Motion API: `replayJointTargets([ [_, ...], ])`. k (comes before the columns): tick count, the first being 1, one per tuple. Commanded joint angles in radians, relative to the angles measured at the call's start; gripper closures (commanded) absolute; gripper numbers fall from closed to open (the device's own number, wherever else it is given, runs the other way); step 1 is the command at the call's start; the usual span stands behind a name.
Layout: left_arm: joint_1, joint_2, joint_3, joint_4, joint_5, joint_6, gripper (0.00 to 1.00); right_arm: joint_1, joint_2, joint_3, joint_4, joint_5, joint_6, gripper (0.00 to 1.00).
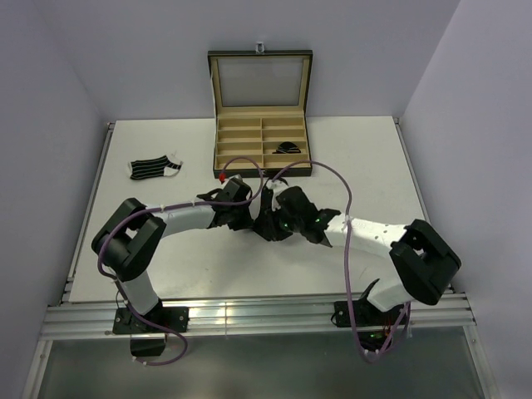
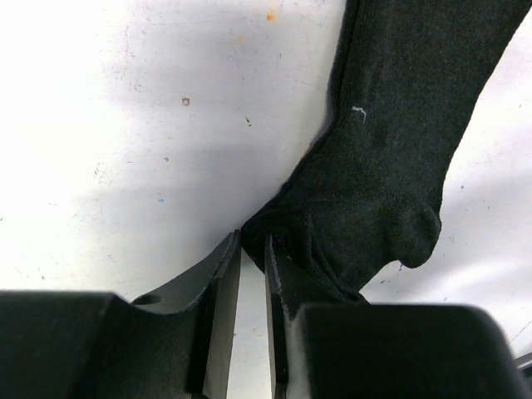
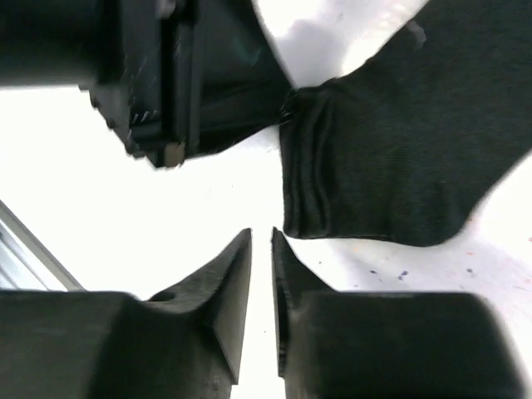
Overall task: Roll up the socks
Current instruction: Roll the sock at the center of the board.
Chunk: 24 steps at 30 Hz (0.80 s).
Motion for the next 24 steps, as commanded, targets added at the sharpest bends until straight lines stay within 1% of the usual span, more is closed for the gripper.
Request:
replayJointTargets([
  [1, -0.005, 0.044, -0.021, -0.099, -0.05, 0.04, 0.76, 0.029, -0.023, -0.05, 0.137, 0.097, -0.042, 0.8],
  [5, -0.005, 0.044, -0.021, -0.099, -0.049, 0.042, 0.77, 0.029, 0.032, -0.041, 0.177, 0.059, -0.018, 0.84],
  [8, -0.004, 0.044, -0.018, -0.102, -0.05, 0.043, 0.77, 0.027, 0.069, -0.032, 0.188, 0.058, 0.001, 0.87],
  [12, -0.004, 0.044, -0.016, -0.102, -0.052, 0.042, 0.77, 0.023, 0.111, -0.038, 0.171, 0.072, 0.019, 0.9],
  [16, -0.005, 0.046, -0.016, -0.103, -0.05, 0.042, 0.77, 0.02, 0.089, -0.056, 0.126, 0.114, 0.03, 0.91],
  [20, -0.005, 0.05, -0.013, -0.103, -0.047, 0.046, 0.77, 0.007, 0.037, -0.056, 0.079, 0.146, 0.016, 0.91],
  [23, -0.005, 0.049, -0.013, -0.103, -0.047, 0.045, 0.77, 0.018, -0.013, -0.049, 0.055, 0.158, -0.02, 0.86],
  [24, -0.005, 0.049, -0.013, -0.103, -0.047, 0.043, 0.77, 0.035, -0.024, -0.046, 0.053, 0.166, -0.031, 0.83],
])
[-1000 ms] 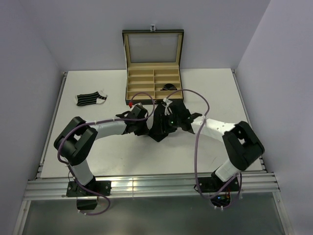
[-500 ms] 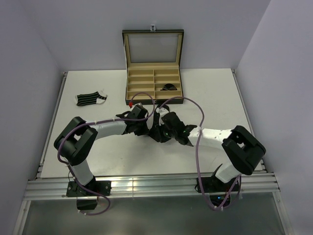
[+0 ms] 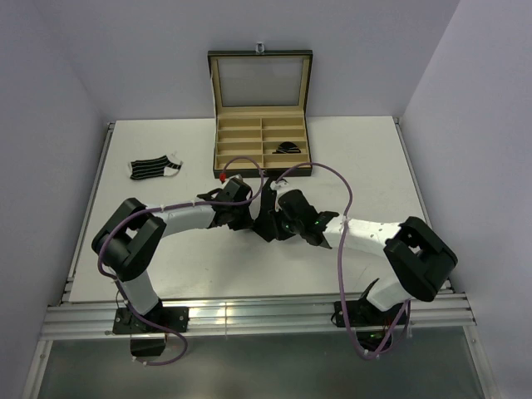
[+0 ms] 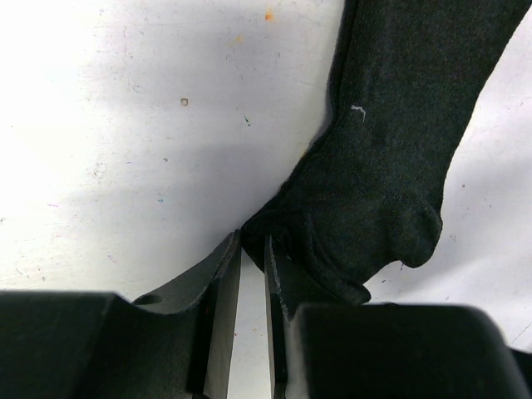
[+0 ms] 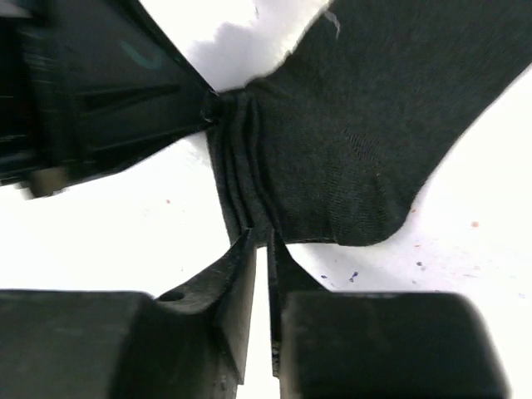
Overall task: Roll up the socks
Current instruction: Roll the sock at the center of the board.
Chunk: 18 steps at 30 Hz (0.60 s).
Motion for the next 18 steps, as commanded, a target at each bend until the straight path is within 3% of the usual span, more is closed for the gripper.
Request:
replayJointTargets([
  [1, -0.004, 0.047, -0.014, -0.101, -0.046, 0.038, 0.77, 0.025, -0.084, 0.006, -0.012, 0.062, -0.063, 0.81],
  [5, -0.004, 0.042, -0.01, -0.106, -0.047, 0.036, 0.77, 0.082, -0.107, -0.004, 0.023, 0.139, -0.119, 0.65],
  [18, -0.004, 0.042, -0.009, -0.107, -0.046, 0.039, 0.78, 0.206, 0.026, 0.031, 0.085, 0.3, -0.201, 0.64],
])
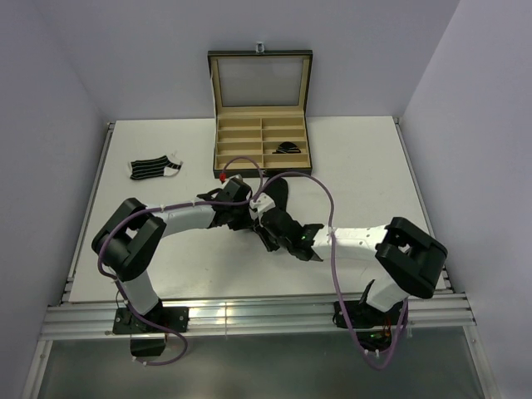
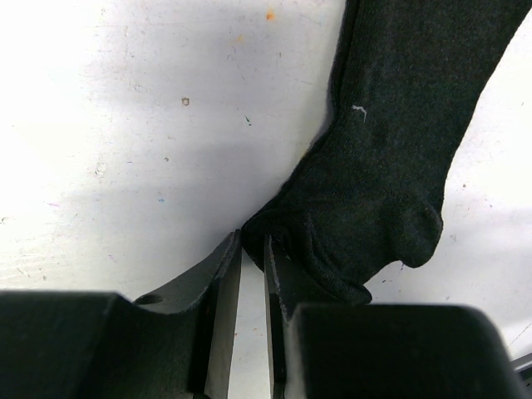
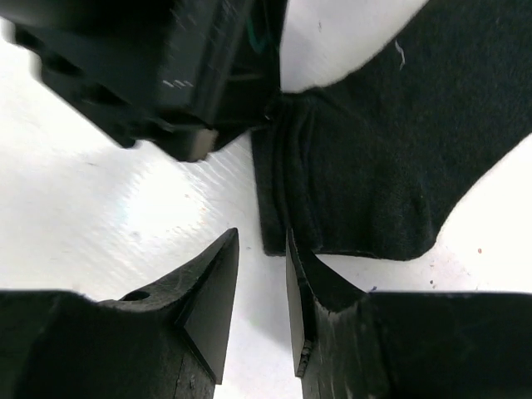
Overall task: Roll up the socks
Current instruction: Roll the sock at the center of the board.
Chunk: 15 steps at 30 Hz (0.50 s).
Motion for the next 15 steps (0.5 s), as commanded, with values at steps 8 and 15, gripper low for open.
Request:
replayJointTargets([
  [8, -0.003, 0.044, -0.01, -0.104, -0.045, 0.041, 0.78, 0.016, 0.113, 0.084, -0.002, 0.093, -0.044, 0.63],
  [15, -0.005, 0.036, -0.013, -0.104, -0.045, 0.039, 0.78, 0.009, 0.161, 0.113, -0.074, 0.118, 0.011, 0.64],
])
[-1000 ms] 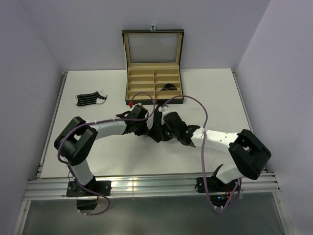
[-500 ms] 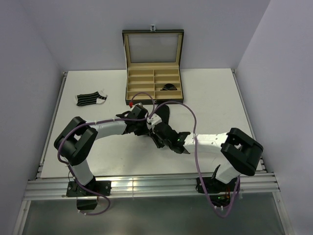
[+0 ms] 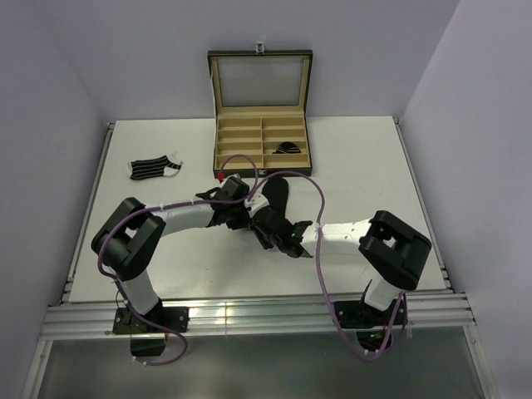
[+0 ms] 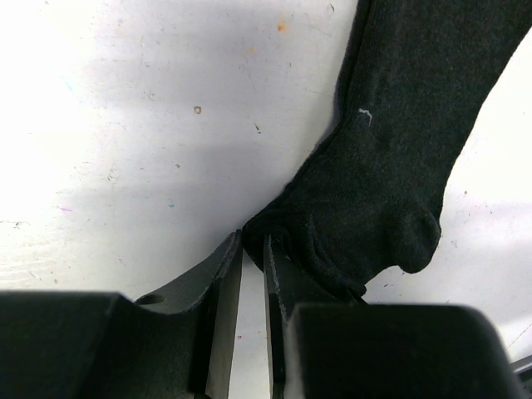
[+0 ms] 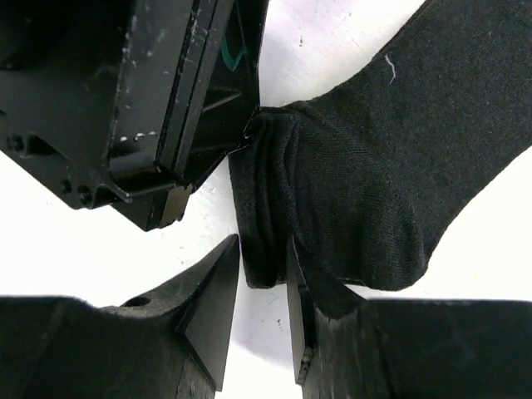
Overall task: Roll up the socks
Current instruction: Roll the sock at the center of the board.
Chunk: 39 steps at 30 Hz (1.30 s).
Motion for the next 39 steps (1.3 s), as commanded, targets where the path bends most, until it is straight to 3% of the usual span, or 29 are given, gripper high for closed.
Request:
replayJointTargets([
  [1, -0.015, 0.036, -0.014, -0.102, -0.049, 0.038, 0.78, -0.008, 0.044, 0.049, -0.093, 0.037, 0.034, 0.64],
  [7, -0.015, 0.032, -0.017, -0.104, -0.051, 0.039, 0.78, -0.051, 0.1, 0.066, -0.181, -0.02, 0.069, 0.66],
  [10, -0.015, 0.021, -0.018, -0.105, -0.054, 0.036, 0.78, -0.064, 0.141, 0.088, -0.221, -0.052, 0.086, 0.77],
  [11, -0.015, 0.016, -0.02, -0.105, -0.055, 0.036, 0.77, -0.068, 0.147, 0.091, -0.225, -0.074, 0.089, 0.88],
  [14, -0.015, -0.005, -0.026, -0.102, -0.057, 0.029, 0.75, -0.094, 0.153, 0.097, -0.233, -0.202, 0.102, 1.0],
  [18, -0.014, -0.063, -0.046, -0.102, -0.08, 0.001, 0.64, -0.165, 0.135, 0.105, -0.235, -0.458, 0.131, 1.0],
  [23, 0.005, -0.183, -0.106, -0.093, -0.133, -0.057, 0.41, -0.24, 0.13, 0.103, -0.181, -0.756, 0.193, 1.0],
  [25, 0.013, -0.226, -0.127, -0.081, -0.147, -0.085, 0.24, -0.271, 0.146, 0.093, -0.126, -0.871, 0.241, 1.0],
  [27, 0.017, -0.278, -0.155, -0.058, -0.149, -0.099, 0.16, -0.291, 0.162, 0.068, -0.04, -0.951, 0.302, 1.0],
  [32, 0.017, -0.306, -0.19, -0.022, -0.078, -0.117, 0.12, -0.37, 0.219, 0.017, 0.127, -1.105, 0.471, 1.0],
  [39, 0.016, -0.281, -0.198, -0.032, -0.038, -0.109, 0.19, -0.444, 0.324, -0.049, 0.346, -1.2, 0.635, 1.0],
])
